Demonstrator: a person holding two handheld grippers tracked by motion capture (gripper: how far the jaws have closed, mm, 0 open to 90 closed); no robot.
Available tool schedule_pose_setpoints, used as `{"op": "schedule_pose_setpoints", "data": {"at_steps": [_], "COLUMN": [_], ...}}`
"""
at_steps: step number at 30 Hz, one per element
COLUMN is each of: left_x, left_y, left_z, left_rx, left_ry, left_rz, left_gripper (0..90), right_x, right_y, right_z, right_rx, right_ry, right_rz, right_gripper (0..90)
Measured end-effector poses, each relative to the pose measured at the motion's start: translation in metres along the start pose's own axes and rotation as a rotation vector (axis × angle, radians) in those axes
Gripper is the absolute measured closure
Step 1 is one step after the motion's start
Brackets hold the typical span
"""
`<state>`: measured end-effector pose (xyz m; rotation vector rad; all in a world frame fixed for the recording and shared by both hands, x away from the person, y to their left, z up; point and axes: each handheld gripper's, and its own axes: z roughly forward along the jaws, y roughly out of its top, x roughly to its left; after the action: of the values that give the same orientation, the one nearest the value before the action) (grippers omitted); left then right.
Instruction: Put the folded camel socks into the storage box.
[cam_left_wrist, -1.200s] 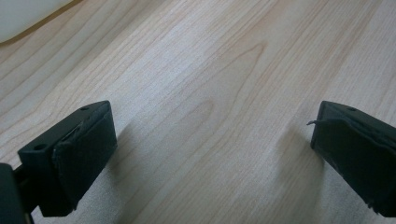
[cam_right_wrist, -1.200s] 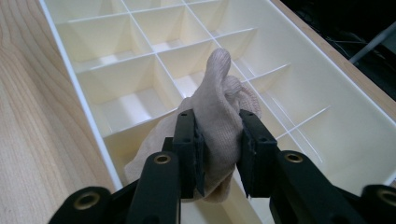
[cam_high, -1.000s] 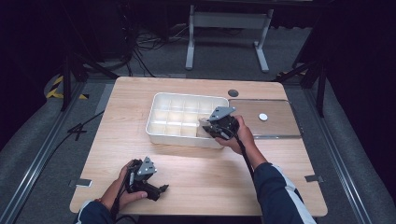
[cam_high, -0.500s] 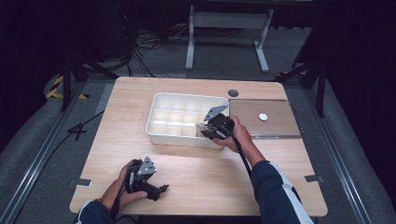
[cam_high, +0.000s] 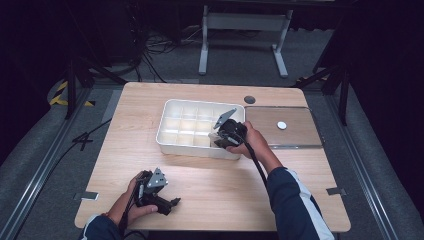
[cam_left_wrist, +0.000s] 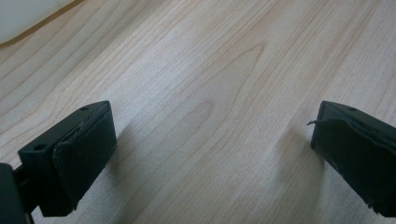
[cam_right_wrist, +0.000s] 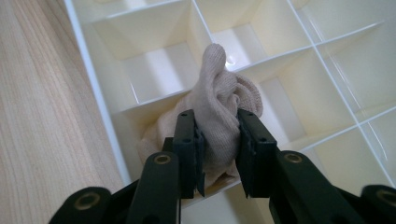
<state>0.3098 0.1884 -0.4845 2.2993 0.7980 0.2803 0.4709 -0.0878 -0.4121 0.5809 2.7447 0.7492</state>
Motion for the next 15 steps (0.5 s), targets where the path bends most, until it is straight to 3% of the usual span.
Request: {"op": "schedule_pose_setpoints", "data": {"at_steps": [7,11,15], "left_x": [0.0,0.0,0.0], "left_y": [0.0,0.0,0.0], "left_z": [0.0,0.0,0.0], "left_rx": [0.0,0.001,0.0], "left_ry": [0.0,0.0,-0.001], "left_rz": [-0.001,-0.001,-0.001], "left_gripper": [0.4,0.4,0.4], "right_x": [-0.001,-0.004,-0.008], "right_y": [0.0,-0.001,-0.003], "right_z": [0.002,0.0,-0.01], "right_rx": [0.024,0.028,-0.028], "right_ry": [-0.005,0.001,0.005], "right_rz": [-0.003,0.015,0.051], "right_gripper": [69.9,55.7,52.7]}}
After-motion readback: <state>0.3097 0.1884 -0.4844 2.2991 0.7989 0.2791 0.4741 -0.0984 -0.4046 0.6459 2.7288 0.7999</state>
